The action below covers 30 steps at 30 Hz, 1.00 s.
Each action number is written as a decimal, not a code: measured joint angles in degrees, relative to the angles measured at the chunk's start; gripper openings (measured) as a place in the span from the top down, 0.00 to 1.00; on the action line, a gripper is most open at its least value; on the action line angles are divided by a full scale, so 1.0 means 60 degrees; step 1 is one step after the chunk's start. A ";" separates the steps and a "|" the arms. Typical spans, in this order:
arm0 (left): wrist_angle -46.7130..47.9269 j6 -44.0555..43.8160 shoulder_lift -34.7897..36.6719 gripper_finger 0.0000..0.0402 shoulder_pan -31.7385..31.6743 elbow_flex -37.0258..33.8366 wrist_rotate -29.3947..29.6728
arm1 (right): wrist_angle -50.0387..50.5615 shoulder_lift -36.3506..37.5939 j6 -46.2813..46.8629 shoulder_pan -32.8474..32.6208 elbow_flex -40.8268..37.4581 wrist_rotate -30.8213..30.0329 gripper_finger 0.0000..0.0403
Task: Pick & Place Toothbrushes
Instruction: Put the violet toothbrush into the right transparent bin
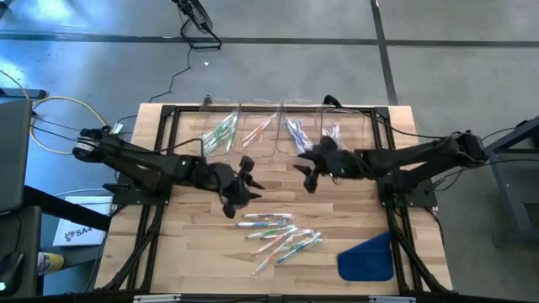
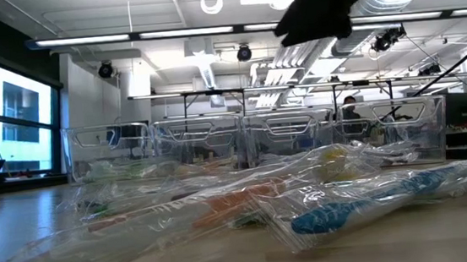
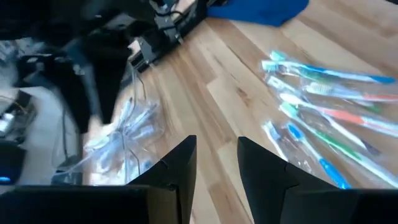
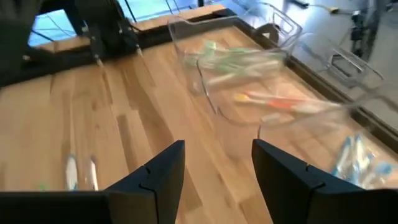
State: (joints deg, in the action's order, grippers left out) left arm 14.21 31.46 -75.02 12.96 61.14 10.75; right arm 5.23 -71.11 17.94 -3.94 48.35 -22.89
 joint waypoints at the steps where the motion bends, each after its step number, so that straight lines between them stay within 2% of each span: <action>1: -0.0038 0.0151 0.0000 0.72 0.0182 0.0000 0.0211 | -0.0040 0.0098 0.0104 -0.0243 -0.0186 -0.0391 0.55; 6: -0.0208 0.0396 0.0004 0.72 0.0844 0.0000 0.1821 | -0.0134 0.0746 0.0702 -0.1280 -0.0941 -0.2244 0.55; 10: -0.0969 0.0477 -0.0041 0.72 0.0905 -0.0392 0.2017 | -0.0273 0.1331 0.0796 -0.2120 -0.1240 -0.3025 0.55; 13: -0.2218 0.1100 -0.0058 0.72 0.0908 -0.1021 0.1566 | -0.0442 0.1655 0.0760 -0.2756 -0.1457 -0.3388 0.55; 17: -0.4273 0.2006 -0.0060 0.72 0.0908 -0.1993 -0.0199 | -0.0993 0.1813 0.0866 -0.3508 -0.1627 -0.4070 0.55; 19: -0.5074 0.2351 -0.0076 0.72 0.0909 -0.2447 -0.0716 | -0.1037 0.1811 0.1011 -0.3859 -0.1648 -0.4512 0.55; 26: -0.5327 0.2390 0.0102 0.72 0.0649 -0.3463 -0.0231 | -0.1056 0.1807 0.1044 -0.4761 -0.1648 -0.6616 0.55; 30: -0.5284 0.1494 0.0098 0.72 0.0102 -0.3930 -0.0208 | -0.0990 0.1807 0.1044 -0.5015 -0.1648 -0.6882 0.55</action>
State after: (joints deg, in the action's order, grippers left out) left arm -17.50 40.43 -74.43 13.58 37.56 9.50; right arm -0.71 -60.27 24.21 -34.03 38.46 -64.18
